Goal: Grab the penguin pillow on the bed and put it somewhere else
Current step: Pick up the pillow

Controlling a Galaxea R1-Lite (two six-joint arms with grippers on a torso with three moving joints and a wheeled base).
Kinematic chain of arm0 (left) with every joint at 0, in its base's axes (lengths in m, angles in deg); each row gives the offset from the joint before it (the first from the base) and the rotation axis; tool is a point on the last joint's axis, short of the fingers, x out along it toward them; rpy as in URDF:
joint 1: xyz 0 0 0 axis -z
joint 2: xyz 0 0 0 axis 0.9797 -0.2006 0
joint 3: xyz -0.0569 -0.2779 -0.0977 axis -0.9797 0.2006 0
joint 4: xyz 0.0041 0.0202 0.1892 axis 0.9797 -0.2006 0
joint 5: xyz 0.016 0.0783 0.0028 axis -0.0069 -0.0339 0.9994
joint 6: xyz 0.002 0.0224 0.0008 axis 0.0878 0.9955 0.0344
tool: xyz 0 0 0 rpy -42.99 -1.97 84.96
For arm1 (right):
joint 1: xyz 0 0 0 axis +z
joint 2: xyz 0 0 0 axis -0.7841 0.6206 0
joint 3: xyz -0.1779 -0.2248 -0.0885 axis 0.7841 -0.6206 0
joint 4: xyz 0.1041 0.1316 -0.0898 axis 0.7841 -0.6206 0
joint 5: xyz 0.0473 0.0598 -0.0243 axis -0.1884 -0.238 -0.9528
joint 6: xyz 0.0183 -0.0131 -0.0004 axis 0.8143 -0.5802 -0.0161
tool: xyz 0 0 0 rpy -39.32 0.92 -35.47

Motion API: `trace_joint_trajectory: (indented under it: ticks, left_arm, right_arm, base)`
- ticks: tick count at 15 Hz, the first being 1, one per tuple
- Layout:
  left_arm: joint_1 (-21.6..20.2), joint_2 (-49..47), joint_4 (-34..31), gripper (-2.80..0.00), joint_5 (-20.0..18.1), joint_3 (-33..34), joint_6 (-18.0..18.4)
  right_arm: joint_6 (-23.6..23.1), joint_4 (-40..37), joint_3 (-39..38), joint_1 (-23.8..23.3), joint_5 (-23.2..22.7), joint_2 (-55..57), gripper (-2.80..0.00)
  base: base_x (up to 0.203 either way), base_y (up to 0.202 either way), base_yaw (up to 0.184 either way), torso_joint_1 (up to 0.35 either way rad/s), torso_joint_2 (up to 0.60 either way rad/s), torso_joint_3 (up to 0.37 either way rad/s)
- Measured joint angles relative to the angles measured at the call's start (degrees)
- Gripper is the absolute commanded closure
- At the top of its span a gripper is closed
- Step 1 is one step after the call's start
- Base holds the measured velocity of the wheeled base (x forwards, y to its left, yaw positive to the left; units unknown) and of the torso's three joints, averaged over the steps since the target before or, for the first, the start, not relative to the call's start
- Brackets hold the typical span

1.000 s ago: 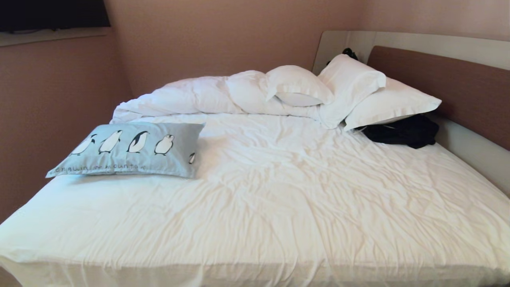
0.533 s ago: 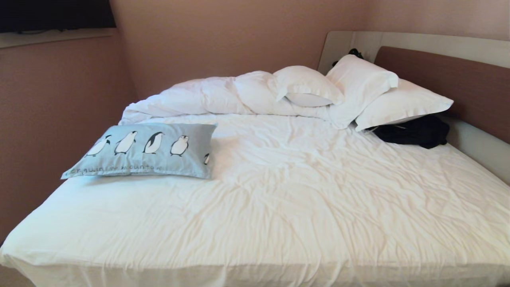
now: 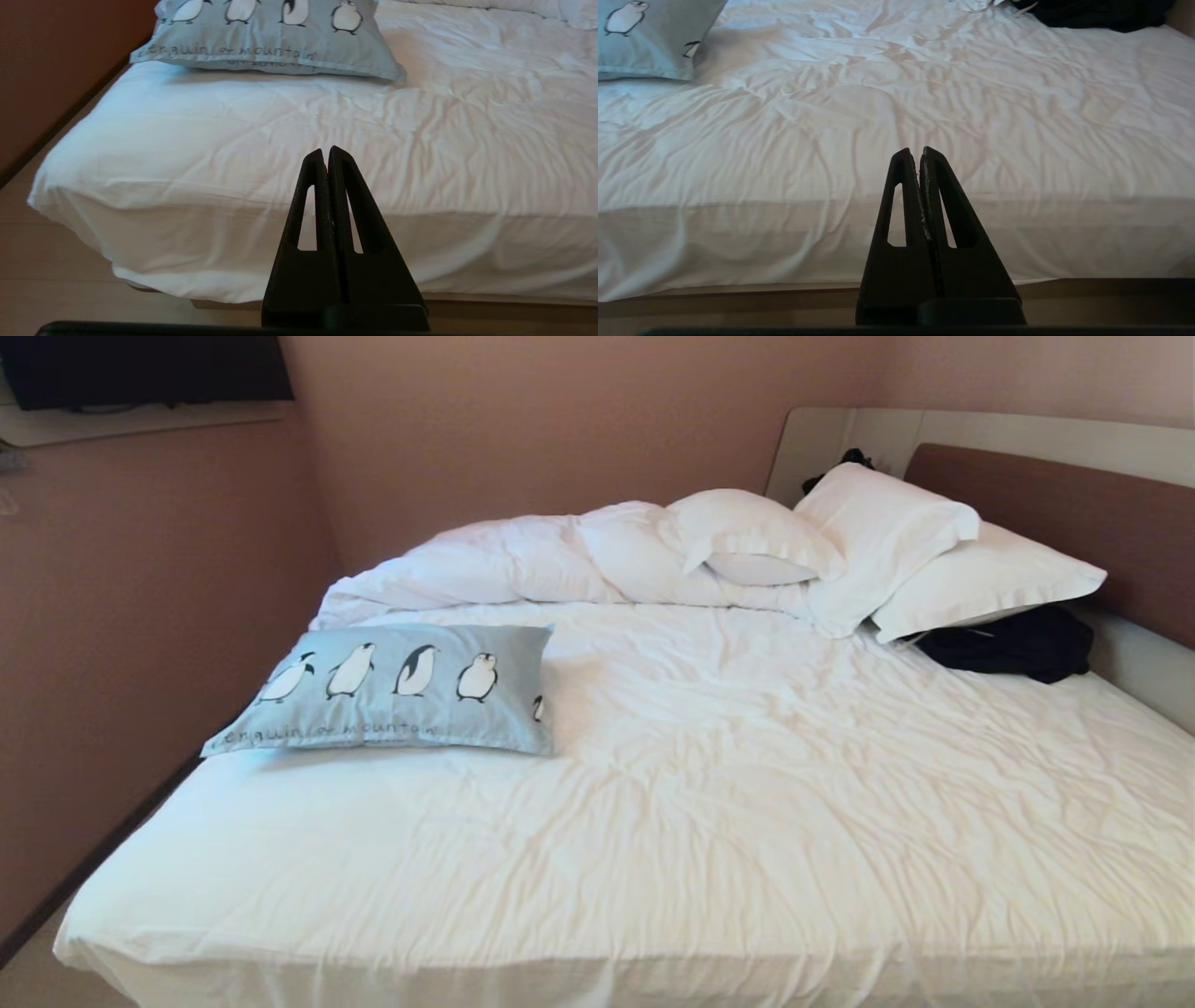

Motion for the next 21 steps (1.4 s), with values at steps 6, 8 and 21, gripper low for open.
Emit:
trace_joint_trajectory:
  ticks: [6, 8, 21]
  left_arm:
    - [0.0, 0.0, 0.0, 0.0, -0.1, 0.0, 0.1]
    - [0.0, 0.0, 0.1, 0.0, -0.1, 0.0, 0.1]
    - [0.0, 0.0, 0.0, 0.0, -0.1, 0.0, 0.1]
  right_arm:
    - [0.0, 0.0, 0.0, 0.0, 0.0, 0.0, 0.0]
    - [0.0, 0.0, 0.0, 0.0, 0.0, 0.0, 0.0]
    - [0.0, 0.0, 0.0, 0.0, 0.0, 0.0, 0.0]
  base:
    - [0.0, 0.195, -0.001, 0.003, 0.01, 0.001]
    - [0.0, 0.195, 0.0, -0.001, 0.0, 0.001]
    - [0.0, 0.194, -0.001, 0.002, 0.0, 0.001]
